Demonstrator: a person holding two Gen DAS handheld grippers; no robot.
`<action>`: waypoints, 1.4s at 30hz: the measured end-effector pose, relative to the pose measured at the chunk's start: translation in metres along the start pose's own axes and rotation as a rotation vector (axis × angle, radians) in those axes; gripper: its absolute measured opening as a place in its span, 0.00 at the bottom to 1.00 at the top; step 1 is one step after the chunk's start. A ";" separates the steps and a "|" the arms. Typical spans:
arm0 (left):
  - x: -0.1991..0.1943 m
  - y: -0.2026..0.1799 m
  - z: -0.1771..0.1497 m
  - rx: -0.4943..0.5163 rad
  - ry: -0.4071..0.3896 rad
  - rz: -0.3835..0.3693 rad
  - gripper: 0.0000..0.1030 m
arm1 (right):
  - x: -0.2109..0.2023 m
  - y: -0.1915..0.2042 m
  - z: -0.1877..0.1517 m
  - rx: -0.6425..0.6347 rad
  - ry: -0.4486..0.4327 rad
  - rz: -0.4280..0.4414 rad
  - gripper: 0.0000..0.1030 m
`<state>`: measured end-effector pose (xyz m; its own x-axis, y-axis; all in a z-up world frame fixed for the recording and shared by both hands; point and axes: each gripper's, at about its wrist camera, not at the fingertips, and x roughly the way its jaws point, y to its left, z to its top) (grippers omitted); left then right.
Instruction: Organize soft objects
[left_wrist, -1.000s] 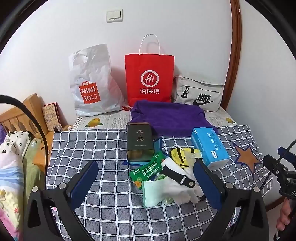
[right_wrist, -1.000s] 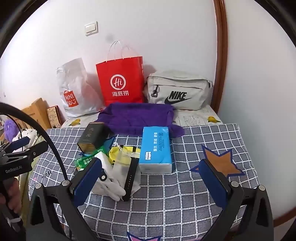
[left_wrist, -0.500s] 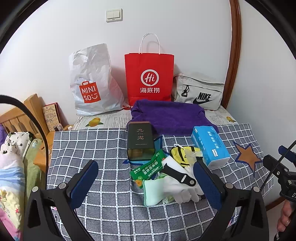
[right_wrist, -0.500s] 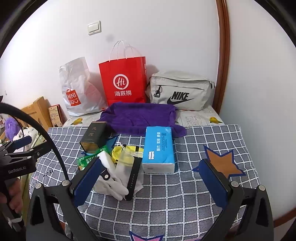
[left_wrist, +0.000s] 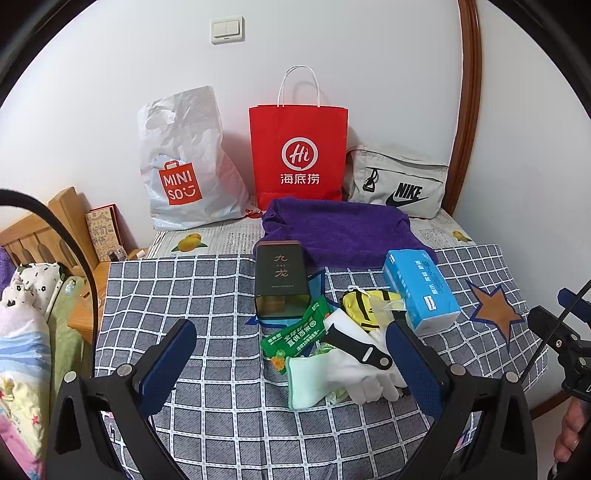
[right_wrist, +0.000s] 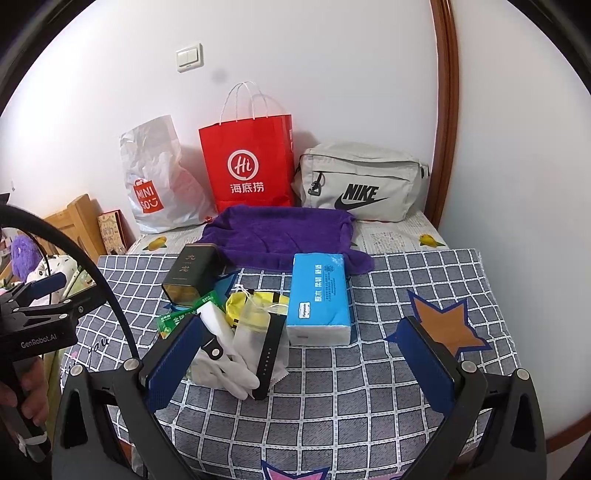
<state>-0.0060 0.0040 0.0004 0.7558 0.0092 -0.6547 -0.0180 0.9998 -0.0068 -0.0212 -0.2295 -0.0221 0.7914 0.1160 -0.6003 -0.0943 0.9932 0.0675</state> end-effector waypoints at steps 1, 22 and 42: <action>0.000 0.000 -0.001 0.001 0.000 0.000 1.00 | 0.000 0.000 0.000 0.001 0.000 0.000 1.00; -0.001 0.001 -0.003 0.008 0.001 0.003 1.00 | -0.001 -0.001 -0.002 0.001 -0.007 0.006 1.00; -0.002 -0.001 0.000 0.022 0.005 0.011 1.00 | -0.003 -0.002 -0.002 -0.005 -0.014 0.006 1.00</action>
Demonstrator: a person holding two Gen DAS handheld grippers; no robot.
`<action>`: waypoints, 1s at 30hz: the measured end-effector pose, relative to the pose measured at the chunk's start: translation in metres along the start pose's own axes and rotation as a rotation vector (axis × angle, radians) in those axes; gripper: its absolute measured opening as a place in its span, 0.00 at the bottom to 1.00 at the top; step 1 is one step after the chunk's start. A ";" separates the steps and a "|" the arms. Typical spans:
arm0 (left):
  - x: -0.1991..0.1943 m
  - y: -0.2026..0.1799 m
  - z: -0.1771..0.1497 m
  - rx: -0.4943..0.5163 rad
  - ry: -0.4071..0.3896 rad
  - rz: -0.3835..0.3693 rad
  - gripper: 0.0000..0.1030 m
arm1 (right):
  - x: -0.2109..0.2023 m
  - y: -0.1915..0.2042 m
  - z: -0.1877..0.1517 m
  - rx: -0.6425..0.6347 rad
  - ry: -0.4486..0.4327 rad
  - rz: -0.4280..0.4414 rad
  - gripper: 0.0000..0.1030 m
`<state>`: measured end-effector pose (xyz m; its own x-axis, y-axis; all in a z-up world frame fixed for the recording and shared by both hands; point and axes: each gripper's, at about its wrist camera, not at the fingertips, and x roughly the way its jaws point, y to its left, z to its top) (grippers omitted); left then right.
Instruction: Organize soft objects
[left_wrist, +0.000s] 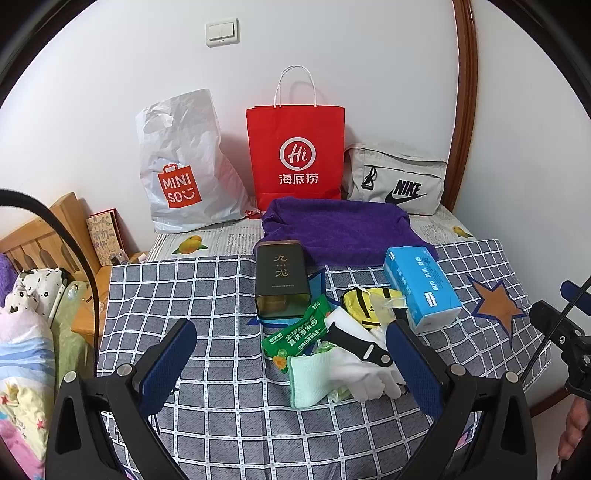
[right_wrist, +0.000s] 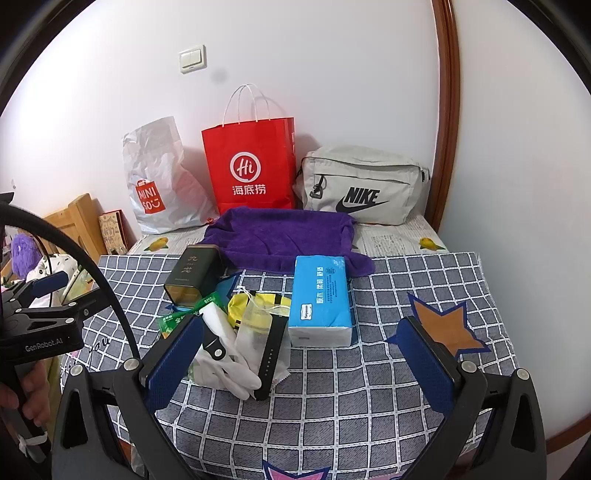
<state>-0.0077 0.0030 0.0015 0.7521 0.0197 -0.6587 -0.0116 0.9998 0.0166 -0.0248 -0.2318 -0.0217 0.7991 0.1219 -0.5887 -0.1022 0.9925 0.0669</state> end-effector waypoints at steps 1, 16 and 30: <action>0.000 -0.001 0.000 0.002 0.000 0.002 1.00 | 0.000 0.000 0.000 0.000 0.000 -0.001 1.00; 0.001 -0.002 0.000 0.008 -0.006 -0.003 1.00 | 0.004 0.000 0.000 -0.015 0.001 0.006 1.00; 0.049 0.004 -0.017 -0.007 0.103 -0.038 1.00 | 0.055 0.002 -0.020 -0.029 0.093 0.042 1.00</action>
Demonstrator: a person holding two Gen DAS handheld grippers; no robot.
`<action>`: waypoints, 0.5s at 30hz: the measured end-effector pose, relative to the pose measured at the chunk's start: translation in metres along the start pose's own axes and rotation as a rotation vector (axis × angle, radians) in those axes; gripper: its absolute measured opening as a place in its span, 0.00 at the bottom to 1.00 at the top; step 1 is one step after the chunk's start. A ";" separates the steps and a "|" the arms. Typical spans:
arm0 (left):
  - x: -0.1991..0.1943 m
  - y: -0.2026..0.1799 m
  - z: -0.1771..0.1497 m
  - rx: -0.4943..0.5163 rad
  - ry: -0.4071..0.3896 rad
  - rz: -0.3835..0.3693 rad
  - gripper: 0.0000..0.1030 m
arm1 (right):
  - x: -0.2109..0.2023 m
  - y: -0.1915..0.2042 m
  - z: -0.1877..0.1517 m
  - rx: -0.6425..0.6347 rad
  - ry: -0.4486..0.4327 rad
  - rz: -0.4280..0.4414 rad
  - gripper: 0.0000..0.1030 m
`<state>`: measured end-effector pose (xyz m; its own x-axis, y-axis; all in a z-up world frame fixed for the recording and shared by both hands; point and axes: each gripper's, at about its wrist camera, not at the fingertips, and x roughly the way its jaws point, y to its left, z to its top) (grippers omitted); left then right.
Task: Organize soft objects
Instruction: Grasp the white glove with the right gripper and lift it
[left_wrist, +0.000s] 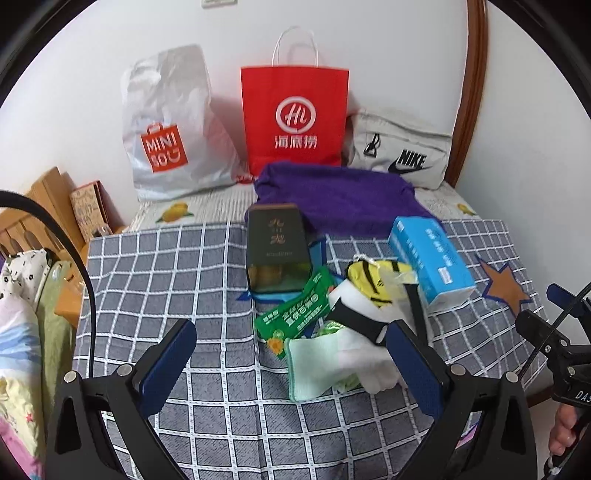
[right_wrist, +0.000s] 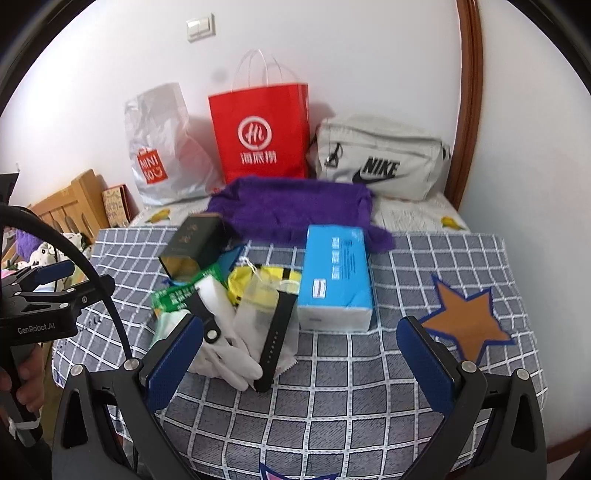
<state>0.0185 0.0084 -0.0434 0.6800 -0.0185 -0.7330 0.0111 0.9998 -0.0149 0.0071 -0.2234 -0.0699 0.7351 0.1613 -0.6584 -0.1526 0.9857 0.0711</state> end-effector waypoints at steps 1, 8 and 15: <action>0.005 0.001 -0.001 -0.001 0.009 0.000 1.00 | 0.006 -0.001 -0.002 0.005 0.011 0.001 1.00; 0.041 0.001 -0.010 0.003 0.069 -0.030 1.00 | 0.039 -0.011 -0.012 0.030 0.080 0.012 1.00; 0.072 0.009 -0.018 -0.011 0.133 -0.015 1.00 | 0.067 -0.005 -0.020 0.025 0.126 0.060 1.00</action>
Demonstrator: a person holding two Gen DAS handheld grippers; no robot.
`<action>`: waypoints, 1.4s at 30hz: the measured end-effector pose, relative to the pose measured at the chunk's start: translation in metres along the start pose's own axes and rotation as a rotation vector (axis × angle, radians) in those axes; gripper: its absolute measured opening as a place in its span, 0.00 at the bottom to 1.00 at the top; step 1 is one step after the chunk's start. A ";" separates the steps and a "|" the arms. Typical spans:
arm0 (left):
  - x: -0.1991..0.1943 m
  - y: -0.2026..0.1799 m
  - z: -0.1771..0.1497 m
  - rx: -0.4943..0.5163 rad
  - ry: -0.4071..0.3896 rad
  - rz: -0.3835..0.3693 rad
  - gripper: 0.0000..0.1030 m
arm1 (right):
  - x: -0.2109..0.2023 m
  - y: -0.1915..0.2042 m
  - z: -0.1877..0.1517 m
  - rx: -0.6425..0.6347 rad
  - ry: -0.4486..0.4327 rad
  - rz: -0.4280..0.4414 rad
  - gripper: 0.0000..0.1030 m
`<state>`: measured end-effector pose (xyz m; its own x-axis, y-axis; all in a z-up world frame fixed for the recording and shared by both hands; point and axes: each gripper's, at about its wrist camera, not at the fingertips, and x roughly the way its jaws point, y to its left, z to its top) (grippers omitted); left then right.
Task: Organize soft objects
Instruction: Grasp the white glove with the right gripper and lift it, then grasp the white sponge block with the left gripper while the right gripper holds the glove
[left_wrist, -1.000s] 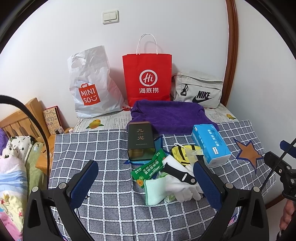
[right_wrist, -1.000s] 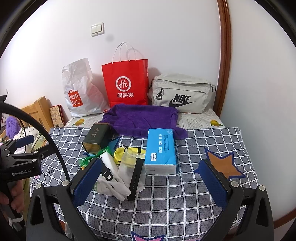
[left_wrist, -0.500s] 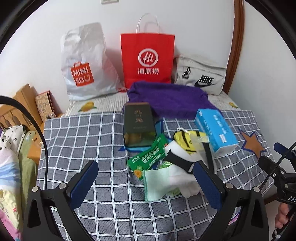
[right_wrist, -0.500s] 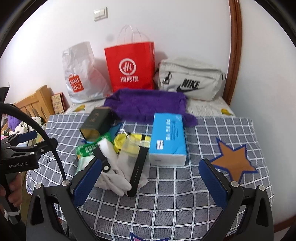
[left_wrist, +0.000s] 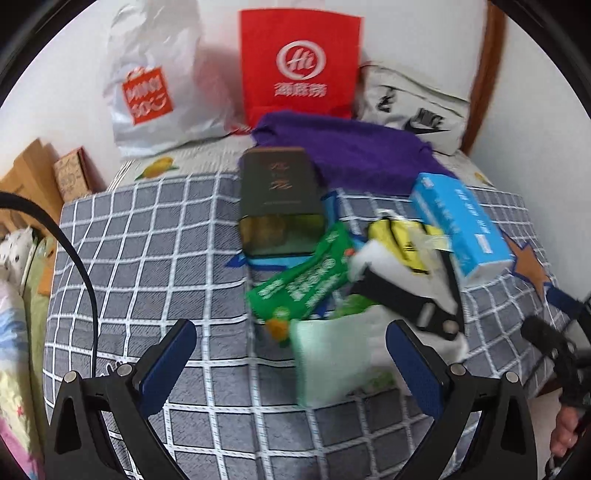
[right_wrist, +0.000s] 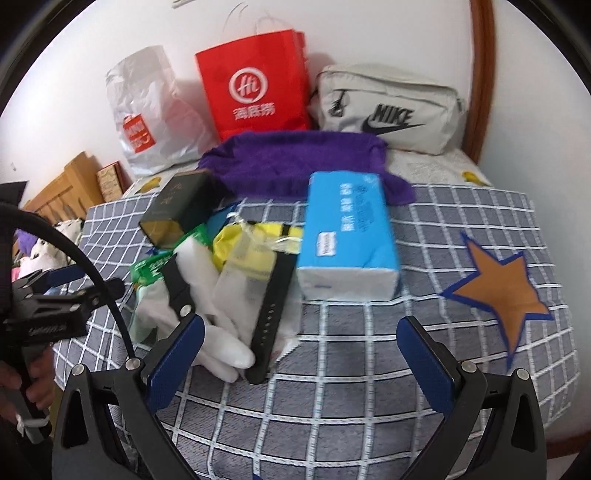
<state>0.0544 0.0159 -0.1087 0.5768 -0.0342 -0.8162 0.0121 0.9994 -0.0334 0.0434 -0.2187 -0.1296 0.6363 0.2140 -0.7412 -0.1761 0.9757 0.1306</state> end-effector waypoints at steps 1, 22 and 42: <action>0.003 0.005 0.000 -0.014 0.005 0.003 1.00 | 0.003 0.003 -0.001 -0.010 0.001 0.014 1.00; 0.032 0.064 -0.003 -0.125 0.053 0.026 1.00 | 0.067 0.086 -0.019 -0.233 0.070 0.164 0.27; 0.021 0.056 -0.002 -0.103 0.024 -0.039 1.00 | -0.027 0.046 0.018 -0.183 -0.151 0.155 0.18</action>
<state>0.0658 0.0709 -0.1288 0.5578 -0.0745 -0.8267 -0.0503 0.9911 -0.1232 0.0316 -0.1790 -0.0915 0.6936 0.3784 -0.6129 -0.4043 0.9087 0.1035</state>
